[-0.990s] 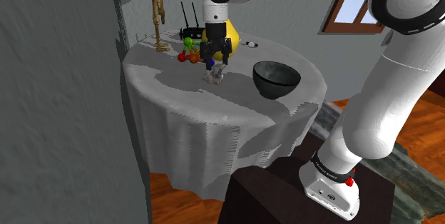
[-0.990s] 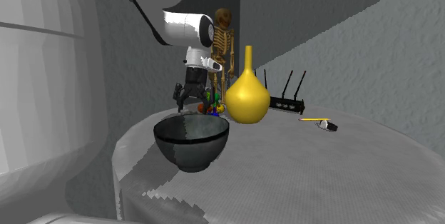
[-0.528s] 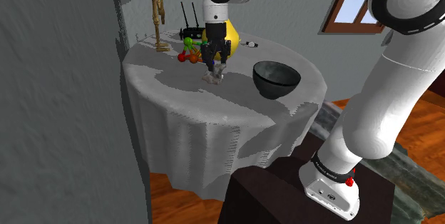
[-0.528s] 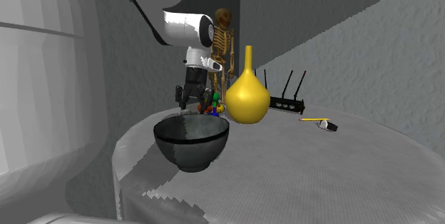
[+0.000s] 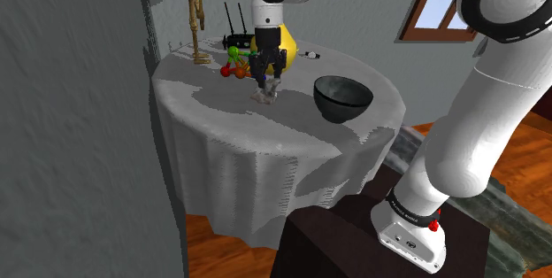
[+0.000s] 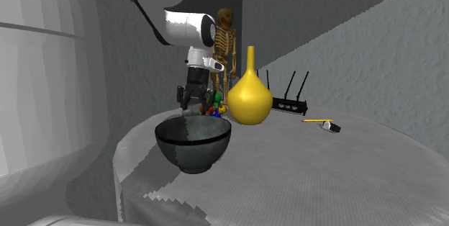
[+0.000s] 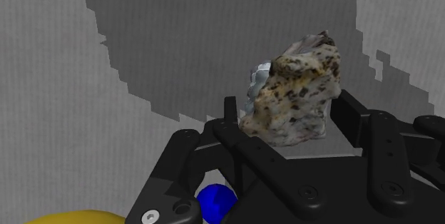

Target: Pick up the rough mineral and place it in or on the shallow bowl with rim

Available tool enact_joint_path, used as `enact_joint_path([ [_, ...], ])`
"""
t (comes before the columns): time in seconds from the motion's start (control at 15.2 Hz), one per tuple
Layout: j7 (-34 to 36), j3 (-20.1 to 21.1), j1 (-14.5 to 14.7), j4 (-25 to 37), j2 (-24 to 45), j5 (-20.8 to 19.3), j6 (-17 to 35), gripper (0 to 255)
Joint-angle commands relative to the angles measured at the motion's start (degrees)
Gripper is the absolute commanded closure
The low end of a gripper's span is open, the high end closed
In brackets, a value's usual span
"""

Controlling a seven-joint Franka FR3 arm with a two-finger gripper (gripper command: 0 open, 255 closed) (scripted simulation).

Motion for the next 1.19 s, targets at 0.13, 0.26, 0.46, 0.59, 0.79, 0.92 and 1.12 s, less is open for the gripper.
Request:
enact_joint_path([
  [0.13,0.19,-0.02,-0.02,2.45,-0.19,-0.01,-2.67,255],
  [0.26,0.31,-0.02,-0.03,3.91,-0.25,-0.02,-4.19,255],
  [0.46,0.48,-0.04,-0.05,6.22,-0.25,-0.02,-6.49,255],
  [0.59,0.61,-0.05,-0.07,7.84,-0.18,-0.02,-8.04,255],
  [0.79,0.79,-0.06,-0.08,10.41,0.02,-0.01,-10.4,255],
  [0.92,0.92,-0.06,-0.1,12.22,0.23,0.0,-11.99,255],
  [1.12,1.11,-0.07,-0.11,15.09,0.66,0.03,-14.43,255],
])
